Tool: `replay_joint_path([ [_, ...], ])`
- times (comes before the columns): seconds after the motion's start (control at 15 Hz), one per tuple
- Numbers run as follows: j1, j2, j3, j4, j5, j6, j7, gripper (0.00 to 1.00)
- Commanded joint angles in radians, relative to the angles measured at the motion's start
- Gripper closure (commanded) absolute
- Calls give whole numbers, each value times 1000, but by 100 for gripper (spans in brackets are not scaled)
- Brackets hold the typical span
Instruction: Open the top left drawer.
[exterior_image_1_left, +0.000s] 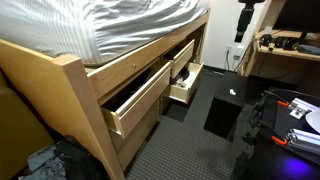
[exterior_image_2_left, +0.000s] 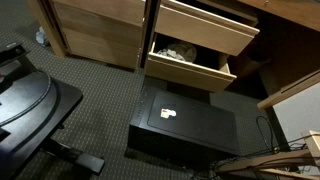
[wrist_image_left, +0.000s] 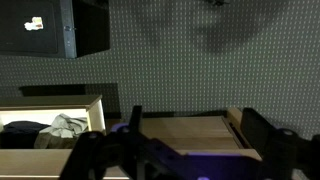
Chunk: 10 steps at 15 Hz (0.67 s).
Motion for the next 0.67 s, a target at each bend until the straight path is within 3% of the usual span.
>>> replay_joint_path([
  [0.0,5,0,-4,1,-2,-2,2,0],
  [0.13,5,0,-4,1,-2,-2,2,0],
  [0.27,-9,4,17,10,39,-25,144,0],
  [0.33,-72,-93,-68,-97,-2,8,76,0],
  [0.4,-96,35,-88,-50,-10,92,99,0],
  [0.6,-170,182,-142,-2,-5,242,156,0],
])
